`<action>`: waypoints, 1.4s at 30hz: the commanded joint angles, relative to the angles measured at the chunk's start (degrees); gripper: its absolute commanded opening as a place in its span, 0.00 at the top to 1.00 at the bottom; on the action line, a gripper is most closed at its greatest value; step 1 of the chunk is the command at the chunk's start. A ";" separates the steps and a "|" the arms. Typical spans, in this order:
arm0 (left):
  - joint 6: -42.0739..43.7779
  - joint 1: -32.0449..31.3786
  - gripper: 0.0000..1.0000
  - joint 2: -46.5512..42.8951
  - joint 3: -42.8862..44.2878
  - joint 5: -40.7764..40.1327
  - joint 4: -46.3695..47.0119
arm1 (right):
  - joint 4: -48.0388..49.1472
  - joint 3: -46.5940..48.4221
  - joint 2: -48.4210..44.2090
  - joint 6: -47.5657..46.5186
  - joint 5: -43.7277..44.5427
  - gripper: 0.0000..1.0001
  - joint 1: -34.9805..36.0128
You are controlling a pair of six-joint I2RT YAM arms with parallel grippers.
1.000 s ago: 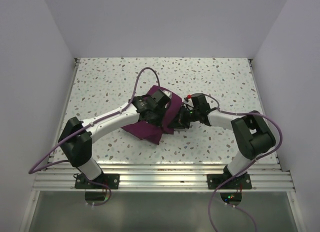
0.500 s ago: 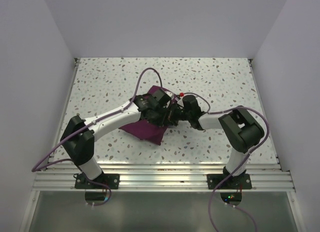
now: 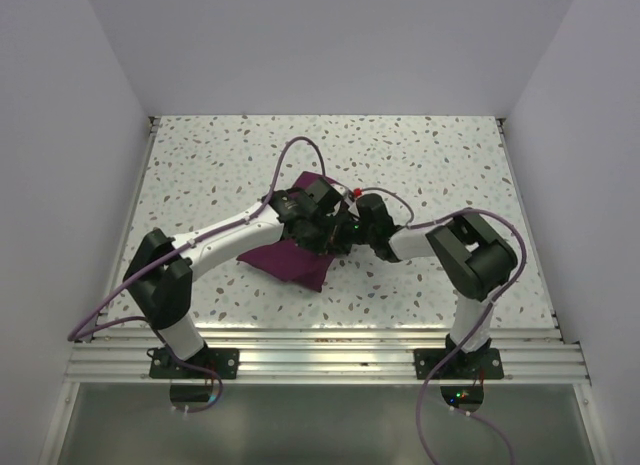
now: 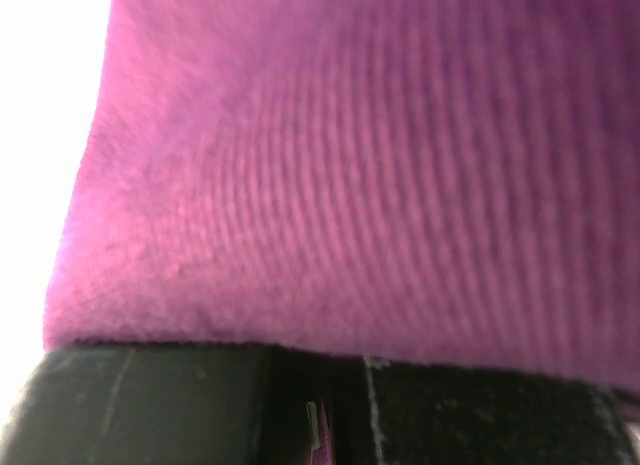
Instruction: Prepare the surgical pack
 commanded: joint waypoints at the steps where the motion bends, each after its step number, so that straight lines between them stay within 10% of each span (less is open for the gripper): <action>1: 0.33 -0.36 1.00 -0.77 0.44 3.16 1.19 | -12.42 2.17 -5.99 -7.46 2.48 1.00 -1.86; 13: 0.68 0.44 1.00 -1.83 -0.70 2.98 1.54 | -34.80 1.29 -21.13 -17.77 2.13 1.00 -12.51; 42: 3.32 0.44 1.00 -2.35 -1.67 8.61 4.26 | -8.88 5.77 -4.35 -2.92 0.63 1.00 -12.51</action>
